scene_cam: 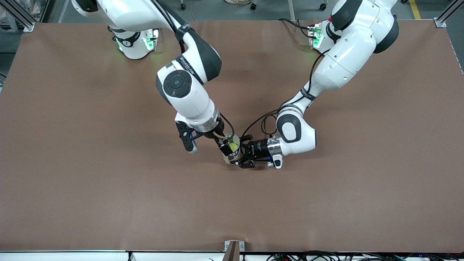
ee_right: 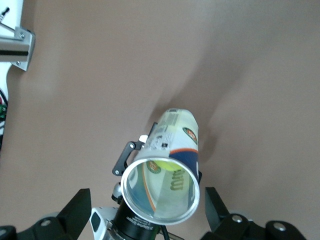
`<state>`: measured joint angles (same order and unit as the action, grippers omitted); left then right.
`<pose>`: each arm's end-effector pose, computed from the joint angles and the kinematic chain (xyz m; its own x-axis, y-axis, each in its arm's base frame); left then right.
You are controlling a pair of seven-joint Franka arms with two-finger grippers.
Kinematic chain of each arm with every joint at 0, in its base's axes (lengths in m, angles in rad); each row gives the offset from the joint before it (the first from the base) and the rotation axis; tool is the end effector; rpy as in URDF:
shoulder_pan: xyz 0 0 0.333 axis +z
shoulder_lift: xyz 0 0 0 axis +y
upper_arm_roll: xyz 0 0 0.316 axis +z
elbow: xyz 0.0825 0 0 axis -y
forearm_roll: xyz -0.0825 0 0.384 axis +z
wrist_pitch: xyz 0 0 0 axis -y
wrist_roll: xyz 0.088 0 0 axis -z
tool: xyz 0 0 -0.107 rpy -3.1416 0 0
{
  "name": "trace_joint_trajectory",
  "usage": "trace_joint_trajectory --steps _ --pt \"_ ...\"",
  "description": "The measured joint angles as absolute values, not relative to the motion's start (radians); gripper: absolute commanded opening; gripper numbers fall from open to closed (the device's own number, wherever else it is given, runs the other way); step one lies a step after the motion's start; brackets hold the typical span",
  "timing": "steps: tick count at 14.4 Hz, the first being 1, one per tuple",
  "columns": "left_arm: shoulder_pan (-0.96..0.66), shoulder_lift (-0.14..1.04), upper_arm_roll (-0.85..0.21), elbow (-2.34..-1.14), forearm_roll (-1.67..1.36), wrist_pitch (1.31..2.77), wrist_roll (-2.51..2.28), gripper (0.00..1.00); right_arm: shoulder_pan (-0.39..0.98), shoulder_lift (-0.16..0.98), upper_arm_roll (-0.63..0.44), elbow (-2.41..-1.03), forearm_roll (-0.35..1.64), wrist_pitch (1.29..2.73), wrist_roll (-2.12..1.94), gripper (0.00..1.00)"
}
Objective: Insert tennis ball vertically with right arm
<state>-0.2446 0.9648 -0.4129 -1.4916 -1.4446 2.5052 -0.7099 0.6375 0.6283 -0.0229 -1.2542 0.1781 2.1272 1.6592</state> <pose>0.5984 -0.3894 0.1324 0.0825 0.4236 -0.9021 0.9948 0.0196 0.1001 0.6095 0.4453 0.4191 0.4518 -0.8747 -0.1756 -0.8839 -0.4122 -0.2210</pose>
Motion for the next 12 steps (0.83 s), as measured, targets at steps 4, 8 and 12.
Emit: trace_joint_trajectory --steps 4,8,12 --pt "-0.245 0.965 -0.412 -1.492 -1.445 2.505 -0.71 0.74 0.544 0.62 -0.03 -1.231 0.178 2.01 1.423 1.0" --pt "-0.245 0.966 -0.41 -1.494 -1.461 2.505 -0.712 0.74 0.422 0.555 -0.035 -1.226 0.177 1.758 1.06 1.0" --pt "-0.245 0.973 -0.408 -1.495 -1.477 2.505 -0.712 0.75 0.317 0.472 -0.039 -1.288 0.162 1.655 0.756 1.0"
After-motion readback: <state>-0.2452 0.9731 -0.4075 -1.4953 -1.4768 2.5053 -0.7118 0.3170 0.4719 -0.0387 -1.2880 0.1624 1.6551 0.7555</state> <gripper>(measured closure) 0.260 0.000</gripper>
